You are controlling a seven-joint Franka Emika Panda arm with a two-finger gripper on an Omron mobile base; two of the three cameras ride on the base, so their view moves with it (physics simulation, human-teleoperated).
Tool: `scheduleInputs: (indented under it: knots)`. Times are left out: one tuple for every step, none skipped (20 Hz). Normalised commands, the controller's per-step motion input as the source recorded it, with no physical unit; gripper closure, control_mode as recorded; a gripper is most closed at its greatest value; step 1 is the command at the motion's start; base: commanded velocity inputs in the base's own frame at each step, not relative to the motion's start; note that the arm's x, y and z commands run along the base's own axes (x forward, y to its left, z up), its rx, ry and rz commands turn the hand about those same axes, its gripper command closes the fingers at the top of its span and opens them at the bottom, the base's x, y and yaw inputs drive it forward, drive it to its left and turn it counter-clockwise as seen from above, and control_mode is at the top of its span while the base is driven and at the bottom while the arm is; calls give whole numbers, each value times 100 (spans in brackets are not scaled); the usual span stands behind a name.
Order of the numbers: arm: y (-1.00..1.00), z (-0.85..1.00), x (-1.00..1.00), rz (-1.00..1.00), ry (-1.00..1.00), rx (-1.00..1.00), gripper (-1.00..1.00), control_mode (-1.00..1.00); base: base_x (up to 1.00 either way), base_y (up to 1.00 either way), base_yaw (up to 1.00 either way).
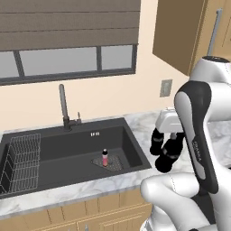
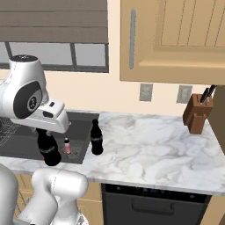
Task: Place the large bottle from the dining counter next to the other large bottle outside the sink, and place the small bottle from the dining counter next to the other small bottle inside the sink.
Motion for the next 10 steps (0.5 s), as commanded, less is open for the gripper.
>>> scheduleInputs:
  knots:
    - [0, 0, 0, 0, 0, 0, 100, 100, 0, 0, 0]
    - [0, 0, 0, 0, 0, 0, 100, 100, 0, 0, 0]
    - [0, 0, 0, 0, 0, 0, 100, 100, 0, 0, 0]
    - [0, 0, 0, 0, 0, 0, 100, 100, 0, 0, 0]
    - [0, 0, 0, 0, 0, 0, 100, 100, 0, 0, 0]
    - [0, 0, 0, 0, 0, 0, 100, 100, 0, 0, 0]
    - [0, 0, 0, 0, 0, 0, 100, 100, 0, 0, 0]
    - [0, 0, 0, 0, 0, 0, 100, -100, 0, 0, 0]
    - [1, -4, 2, 0, 0, 0, 100, -100, 0, 0, 0]
    - [0, -10, 6, 0, 1, 0, 100, -100, 0, 0, 0]
